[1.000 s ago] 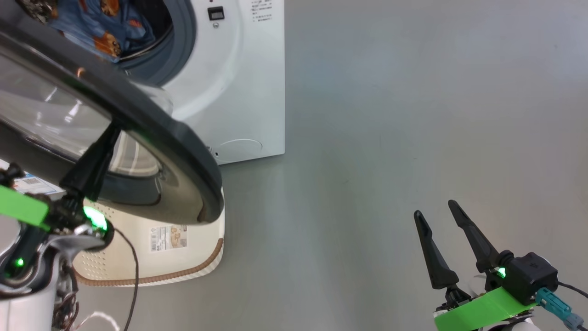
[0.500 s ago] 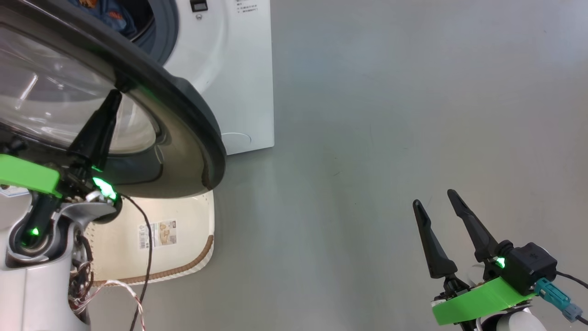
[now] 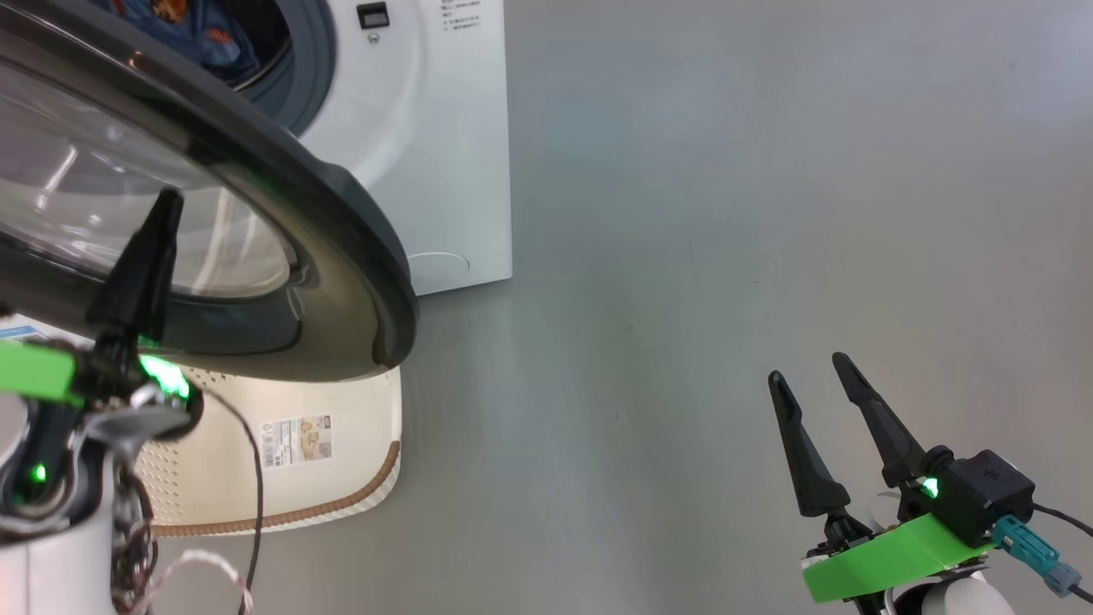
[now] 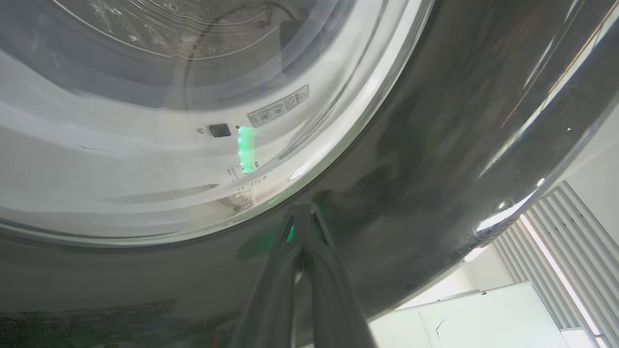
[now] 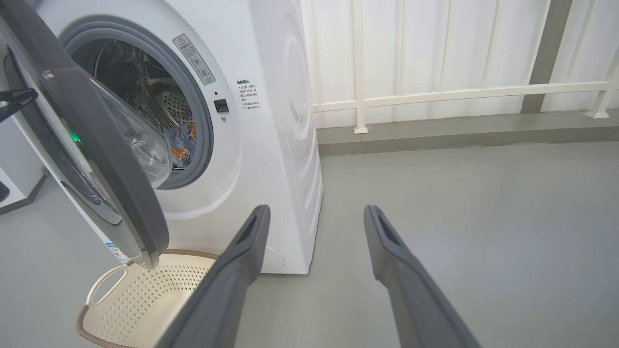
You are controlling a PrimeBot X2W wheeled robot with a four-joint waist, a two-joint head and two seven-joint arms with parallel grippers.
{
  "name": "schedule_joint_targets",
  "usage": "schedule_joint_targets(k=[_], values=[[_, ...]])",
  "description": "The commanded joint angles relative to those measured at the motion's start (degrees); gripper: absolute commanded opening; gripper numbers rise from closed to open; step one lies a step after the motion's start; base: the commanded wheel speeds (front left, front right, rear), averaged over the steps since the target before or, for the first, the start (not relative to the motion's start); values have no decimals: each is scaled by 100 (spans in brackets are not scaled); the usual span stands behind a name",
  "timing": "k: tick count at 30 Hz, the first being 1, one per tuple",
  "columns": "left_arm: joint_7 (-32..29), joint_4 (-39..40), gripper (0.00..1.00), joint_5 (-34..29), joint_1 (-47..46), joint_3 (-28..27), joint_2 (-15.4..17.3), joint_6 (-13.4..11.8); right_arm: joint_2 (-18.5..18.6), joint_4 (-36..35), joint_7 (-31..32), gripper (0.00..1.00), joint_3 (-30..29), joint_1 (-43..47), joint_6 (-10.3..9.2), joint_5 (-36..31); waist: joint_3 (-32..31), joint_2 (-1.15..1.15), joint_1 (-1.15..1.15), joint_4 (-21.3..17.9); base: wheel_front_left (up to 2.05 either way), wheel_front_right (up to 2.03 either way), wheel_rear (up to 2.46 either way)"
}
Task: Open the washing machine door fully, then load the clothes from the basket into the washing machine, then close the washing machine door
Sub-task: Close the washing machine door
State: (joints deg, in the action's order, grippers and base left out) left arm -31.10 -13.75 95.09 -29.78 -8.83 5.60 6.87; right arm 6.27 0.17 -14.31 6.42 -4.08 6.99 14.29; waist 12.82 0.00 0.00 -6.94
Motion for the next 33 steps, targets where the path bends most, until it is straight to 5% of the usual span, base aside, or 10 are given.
schedule_joint_targets(k=[1,4,5,6,7,33], values=[[10,222,0,4,143,-241,160,61,8,-122,-66,100,90,-108,50,64,-29,0,0,21,0,0,0],[34,372,0,-92,382,-320,138,61,15,-113,-67,100,85,-71,50,57,-75,0,0,49,0,0,0],[50,455,18,-92,456,-357,111,61,19,-111,-67,100,84,-59,50,57,-91,0,0,59,0,0,0],[92,539,47,-121,539,-400,89,61,21,-105,-68,100,84,-49,50,56,-122,0,0,66,0,0,0],[142,617,100,-161,632,-436,66,61,21,-97,-68,100,89,-34,50,53,-151,0,0,70,0,0,0],[1567,2216,100,-891,2665,-533,-257,61,7,-103,-66,100,38,303,50,-32,-587,0,0,282,0,0,0]])
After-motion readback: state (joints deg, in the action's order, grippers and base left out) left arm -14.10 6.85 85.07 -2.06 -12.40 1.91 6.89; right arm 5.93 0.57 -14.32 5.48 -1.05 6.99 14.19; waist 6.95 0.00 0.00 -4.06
